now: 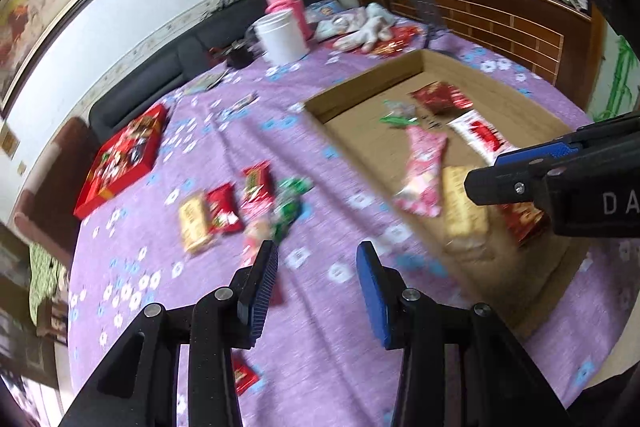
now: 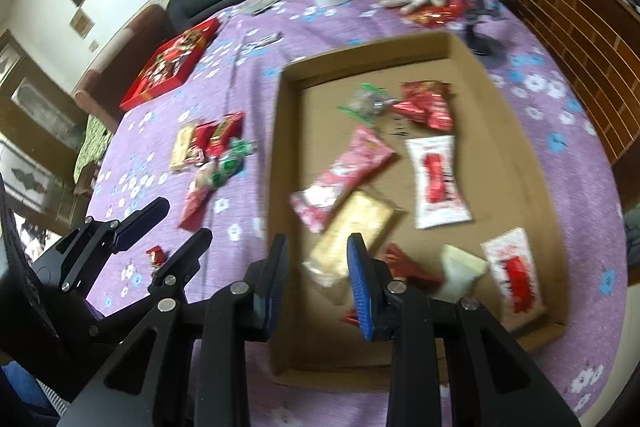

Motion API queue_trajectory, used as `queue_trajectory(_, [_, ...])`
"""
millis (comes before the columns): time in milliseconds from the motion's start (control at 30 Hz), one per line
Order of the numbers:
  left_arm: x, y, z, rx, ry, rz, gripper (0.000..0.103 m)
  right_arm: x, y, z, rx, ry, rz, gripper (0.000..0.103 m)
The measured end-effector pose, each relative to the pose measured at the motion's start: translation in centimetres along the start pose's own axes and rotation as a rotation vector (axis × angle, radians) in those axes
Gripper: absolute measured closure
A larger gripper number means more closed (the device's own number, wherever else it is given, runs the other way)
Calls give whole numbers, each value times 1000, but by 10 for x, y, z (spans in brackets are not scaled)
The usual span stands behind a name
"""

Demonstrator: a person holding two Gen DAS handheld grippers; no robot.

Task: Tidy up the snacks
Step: 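Move the left gripper toward the small red candy while the right withdraws from the tray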

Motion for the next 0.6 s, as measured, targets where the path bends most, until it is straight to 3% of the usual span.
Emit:
queue_trajectory(167, [15, -7, 49, -21, 126, 66, 60, -8, -12, 27, -35, 53, 19, 74])
queue_trajectory(367, [52, -13, 122, -48, 355, 166, 60, -11, -25, 46, -61, 91, 47, 74])
queue_trajectory(600, [72, -22, 135, 15, 469, 231, 60, -13, -36, 59, -74, 115, 72, 74])
Point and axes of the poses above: each gripper's, at about its wrist camera, not at the fingertips, and y roughly against the way its jaws point, z to its left, x to its underside, the point moved 2 cm from there along -y, roughly the way its jaws point, and after that the axes turned 15 degrees about y, right-handed, at the moved point
